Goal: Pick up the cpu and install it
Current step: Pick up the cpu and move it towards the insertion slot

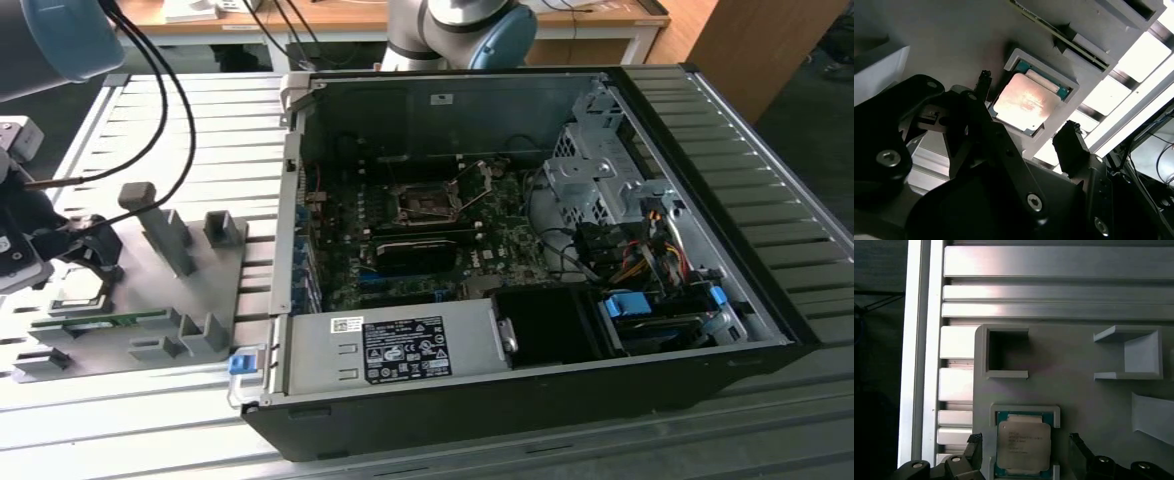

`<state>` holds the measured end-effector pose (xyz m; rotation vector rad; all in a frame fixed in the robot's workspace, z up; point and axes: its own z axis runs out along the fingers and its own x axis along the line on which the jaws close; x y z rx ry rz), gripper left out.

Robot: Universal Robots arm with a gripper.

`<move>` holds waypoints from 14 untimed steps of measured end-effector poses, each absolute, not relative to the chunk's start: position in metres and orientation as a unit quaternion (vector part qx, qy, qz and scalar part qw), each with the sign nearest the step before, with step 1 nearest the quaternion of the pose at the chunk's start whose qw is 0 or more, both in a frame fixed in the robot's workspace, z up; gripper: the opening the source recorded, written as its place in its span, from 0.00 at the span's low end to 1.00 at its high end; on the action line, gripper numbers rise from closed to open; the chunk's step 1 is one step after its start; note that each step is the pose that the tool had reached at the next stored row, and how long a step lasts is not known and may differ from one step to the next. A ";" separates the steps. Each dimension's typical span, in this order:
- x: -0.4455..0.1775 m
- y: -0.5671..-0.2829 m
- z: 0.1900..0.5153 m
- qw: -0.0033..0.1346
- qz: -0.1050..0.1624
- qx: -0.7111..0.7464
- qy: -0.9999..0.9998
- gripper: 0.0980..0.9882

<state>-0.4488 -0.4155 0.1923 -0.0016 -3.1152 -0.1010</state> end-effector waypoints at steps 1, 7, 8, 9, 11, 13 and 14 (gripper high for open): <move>-0.449 -0.416 0.192 0.012 -0.032 0.000 -0.999 0.76; -0.450 -0.416 0.190 0.011 -0.031 0.000 -0.999 0.67; -0.450 -0.416 0.189 0.011 -0.031 0.000 -0.999 0.67; -0.449 -0.416 0.189 0.011 -0.031 0.000 -0.999 0.67; -0.449 -0.415 0.188 0.011 -0.030 -0.001 -0.999 0.67; -0.450 -0.415 0.187 0.011 -0.029 -0.001 -1.000 0.67; -0.450 -0.416 0.187 0.011 -0.028 -0.001 -1.000 0.65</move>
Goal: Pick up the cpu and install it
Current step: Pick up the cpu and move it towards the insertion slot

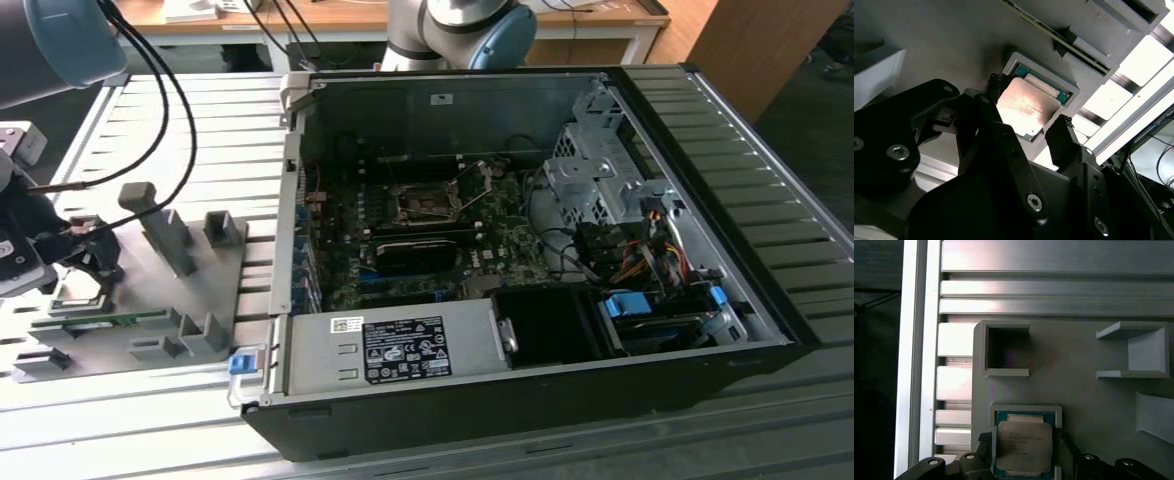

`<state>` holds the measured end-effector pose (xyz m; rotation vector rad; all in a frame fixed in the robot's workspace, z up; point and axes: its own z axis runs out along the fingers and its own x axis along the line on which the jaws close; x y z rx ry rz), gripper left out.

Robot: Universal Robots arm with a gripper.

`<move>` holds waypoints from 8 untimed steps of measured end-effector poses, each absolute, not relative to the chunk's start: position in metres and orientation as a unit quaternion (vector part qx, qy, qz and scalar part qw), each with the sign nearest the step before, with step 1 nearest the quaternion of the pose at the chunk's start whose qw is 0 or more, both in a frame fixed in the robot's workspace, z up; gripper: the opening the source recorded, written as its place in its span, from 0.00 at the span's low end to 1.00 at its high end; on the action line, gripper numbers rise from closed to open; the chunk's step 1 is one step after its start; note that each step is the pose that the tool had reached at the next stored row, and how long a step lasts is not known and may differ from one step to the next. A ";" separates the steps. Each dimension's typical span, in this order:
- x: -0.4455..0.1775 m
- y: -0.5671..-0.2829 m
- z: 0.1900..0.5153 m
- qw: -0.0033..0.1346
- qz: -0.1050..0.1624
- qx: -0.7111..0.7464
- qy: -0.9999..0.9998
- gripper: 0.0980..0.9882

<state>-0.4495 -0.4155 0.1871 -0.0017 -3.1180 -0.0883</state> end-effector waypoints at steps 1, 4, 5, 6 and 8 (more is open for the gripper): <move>-0.450 -0.416 0.187 0.011 -0.028 -0.001 -1.000 0.65; -0.450 -0.416 0.186 0.011 -0.027 -0.001 -1.000 0.58; -0.450 -0.416 0.186 0.011 -0.027 -0.001 -1.000 0.58; -0.450 -0.415 0.186 0.011 -0.027 -0.001 -1.000 0.58; -0.450 -0.415 0.186 0.011 -0.027 -0.001 -1.000 0.58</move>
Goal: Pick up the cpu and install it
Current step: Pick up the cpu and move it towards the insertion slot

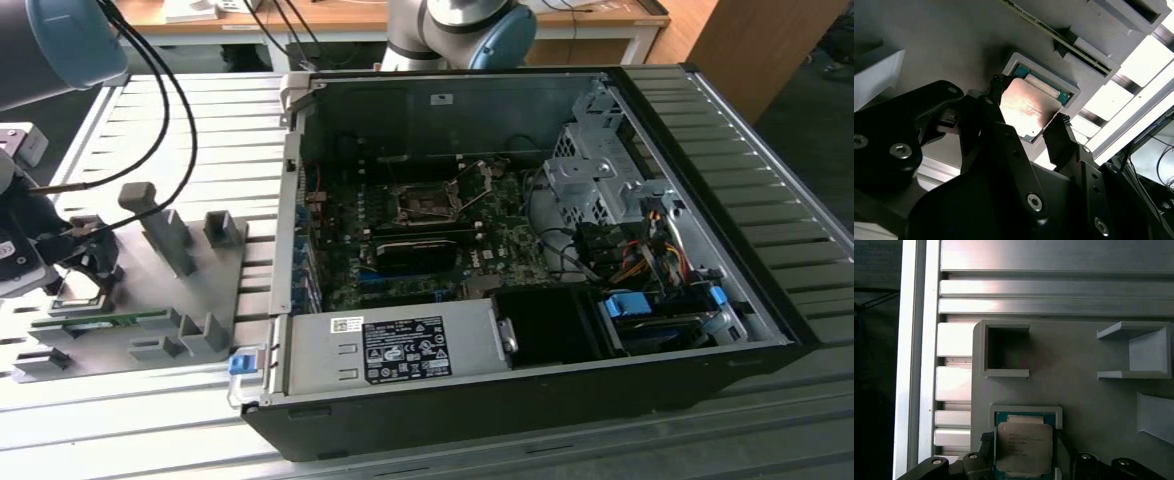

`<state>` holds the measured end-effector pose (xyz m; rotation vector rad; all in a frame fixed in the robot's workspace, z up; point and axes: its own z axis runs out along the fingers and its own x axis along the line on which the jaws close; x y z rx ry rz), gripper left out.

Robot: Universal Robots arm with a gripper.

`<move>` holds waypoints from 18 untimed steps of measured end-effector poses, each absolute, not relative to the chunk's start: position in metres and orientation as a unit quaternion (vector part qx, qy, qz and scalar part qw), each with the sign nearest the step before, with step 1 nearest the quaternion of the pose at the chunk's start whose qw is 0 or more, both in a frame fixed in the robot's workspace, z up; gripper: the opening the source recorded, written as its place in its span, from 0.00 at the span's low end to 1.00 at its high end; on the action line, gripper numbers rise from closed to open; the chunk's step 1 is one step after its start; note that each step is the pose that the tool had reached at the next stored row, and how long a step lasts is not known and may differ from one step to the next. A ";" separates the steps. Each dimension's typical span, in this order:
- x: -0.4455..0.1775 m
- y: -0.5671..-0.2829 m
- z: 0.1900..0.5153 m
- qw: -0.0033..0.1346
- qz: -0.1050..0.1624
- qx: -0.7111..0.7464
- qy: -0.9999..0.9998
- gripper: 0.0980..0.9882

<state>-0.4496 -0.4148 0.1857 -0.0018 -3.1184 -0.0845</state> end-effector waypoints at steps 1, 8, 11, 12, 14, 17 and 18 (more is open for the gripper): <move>-0.450 -0.415 0.186 0.011 -0.027 -0.001 -1.000 0.58; -0.451 -0.415 0.186 0.011 -0.027 0.000 -1.000 0.49; -0.451 -0.415 0.186 0.011 -0.027 -0.001 -1.000 0.48; -0.451 -0.415 0.186 0.011 -0.027 -0.001 -1.000 0.48; -0.451 -0.415 0.186 0.011 -0.027 -0.001 -1.000 0.48; -0.451 -0.414 0.186 0.011 -0.027 -0.001 -1.000 0.48; -0.451 -0.414 0.186 0.011 -0.027 -0.001 -1.000 0.48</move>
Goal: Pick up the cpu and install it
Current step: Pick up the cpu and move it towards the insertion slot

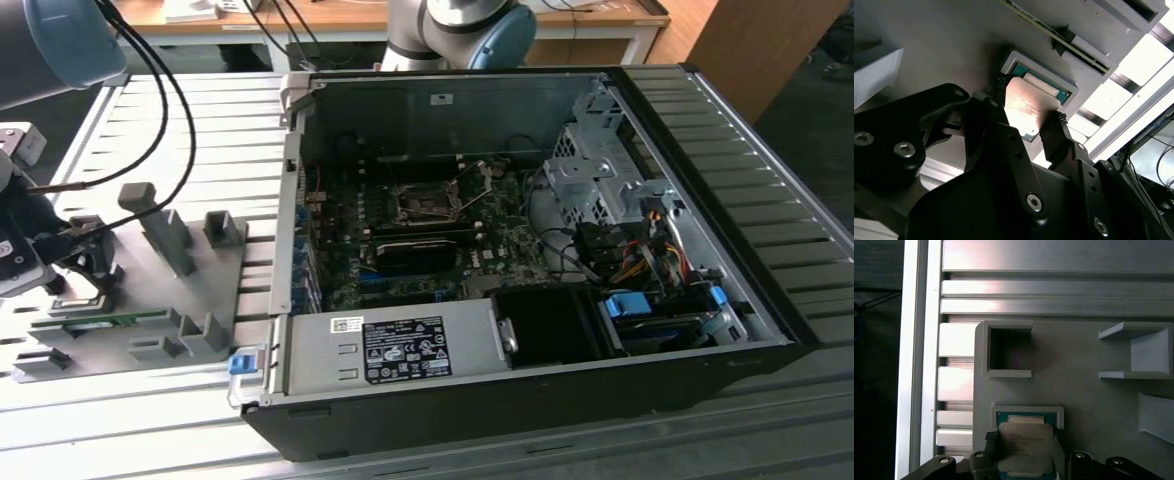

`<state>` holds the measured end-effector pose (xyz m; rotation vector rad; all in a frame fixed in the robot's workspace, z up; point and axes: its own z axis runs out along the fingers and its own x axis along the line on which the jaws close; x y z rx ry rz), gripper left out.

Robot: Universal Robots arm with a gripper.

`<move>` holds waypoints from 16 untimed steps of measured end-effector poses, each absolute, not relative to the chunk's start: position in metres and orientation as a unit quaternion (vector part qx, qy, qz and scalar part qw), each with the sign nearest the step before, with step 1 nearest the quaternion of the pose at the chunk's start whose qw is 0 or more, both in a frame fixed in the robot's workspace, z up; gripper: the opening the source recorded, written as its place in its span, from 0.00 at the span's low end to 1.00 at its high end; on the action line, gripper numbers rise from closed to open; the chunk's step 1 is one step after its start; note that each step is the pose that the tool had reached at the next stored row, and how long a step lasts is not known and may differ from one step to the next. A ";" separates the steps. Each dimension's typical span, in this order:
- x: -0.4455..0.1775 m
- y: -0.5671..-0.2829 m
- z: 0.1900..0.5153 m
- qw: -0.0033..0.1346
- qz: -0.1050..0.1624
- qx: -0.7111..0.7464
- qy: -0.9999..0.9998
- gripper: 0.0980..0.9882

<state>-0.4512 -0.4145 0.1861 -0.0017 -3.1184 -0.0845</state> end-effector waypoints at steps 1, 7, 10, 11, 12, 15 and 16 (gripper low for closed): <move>-0.451 -0.414 0.187 0.011 -0.027 -0.001 -1.000 0.48; -0.451 -0.415 0.194 0.011 -0.027 -0.001 -1.000 0.48; -0.451 -0.415 0.201 0.011 -0.027 -0.001 -1.000 0.48; -0.451 -0.414 0.203 0.011 -0.027 -0.001 -1.000 0.48; -0.451 -0.414 0.205 0.011 -0.027 -0.001 -1.000 0.48; -0.451 -0.415 0.213 0.011 -0.027 -0.001 -1.000 0.48; -0.451 -0.415 0.215 0.011 -0.027 -0.001 -1.000 0.48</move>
